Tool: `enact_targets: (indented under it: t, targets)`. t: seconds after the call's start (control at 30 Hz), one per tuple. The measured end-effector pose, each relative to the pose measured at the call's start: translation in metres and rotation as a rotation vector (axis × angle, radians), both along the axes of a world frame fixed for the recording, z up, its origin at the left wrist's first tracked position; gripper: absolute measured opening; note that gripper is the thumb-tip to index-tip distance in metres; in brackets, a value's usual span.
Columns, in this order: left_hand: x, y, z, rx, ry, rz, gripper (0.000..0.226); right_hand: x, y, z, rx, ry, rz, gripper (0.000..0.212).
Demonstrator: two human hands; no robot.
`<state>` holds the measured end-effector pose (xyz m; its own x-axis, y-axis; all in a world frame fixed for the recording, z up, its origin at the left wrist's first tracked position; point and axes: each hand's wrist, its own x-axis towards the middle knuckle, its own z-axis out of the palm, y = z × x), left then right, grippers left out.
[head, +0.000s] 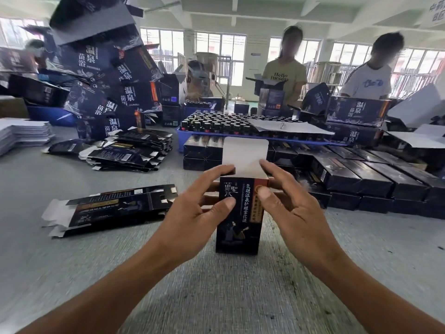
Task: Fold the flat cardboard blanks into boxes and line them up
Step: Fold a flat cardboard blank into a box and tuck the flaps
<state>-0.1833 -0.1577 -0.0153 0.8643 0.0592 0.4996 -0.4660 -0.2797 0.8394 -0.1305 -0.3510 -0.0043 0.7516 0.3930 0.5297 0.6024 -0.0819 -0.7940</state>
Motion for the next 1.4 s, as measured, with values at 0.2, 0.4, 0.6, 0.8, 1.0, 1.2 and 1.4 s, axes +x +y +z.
enact_targets:
  t: [0.2,0.4,0.6,0.8,1.0,1.2,1.4]
  targets:
    - [-0.002,-0.003,0.004,-0.038,-0.06,0.065,0.026,-0.002,0.001,0.003,0.046,-0.018,0.015,0.035]
    - [-0.003,-0.007,0.006,-0.031,-0.1,0.078,0.02,-0.004,0.002,0.006,0.202,-0.027,0.05,0.019]
    - [-0.004,-0.007,0.006,-0.013,-0.12,0.097,0.02,-0.006,0.001,0.009,0.225,-0.039,0.036,0.033]
    - [-0.005,-0.009,0.006,-0.006,-0.148,0.072,0.025,-0.01,0.003,0.01,0.232,-0.082,-0.002,0.015]
    - [-0.003,-0.011,0.004,-0.079,-0.162,0.058,0.018,-0.007,0.003,0.009,0.237,-0.092,-0.025,0.015]
    - [-0.005,-0.011,0.004,-0.093,-0.163,0.07,0.013,-0.006,0.002,0.008,0.208,-0.141,-0.061,0.015]
    - [-0.005,-0.014,0.006,-0.048,-0.203,0.199,0.013,-0.003,0.001,0.002,0.146,-0.254,-0.115,0.011]
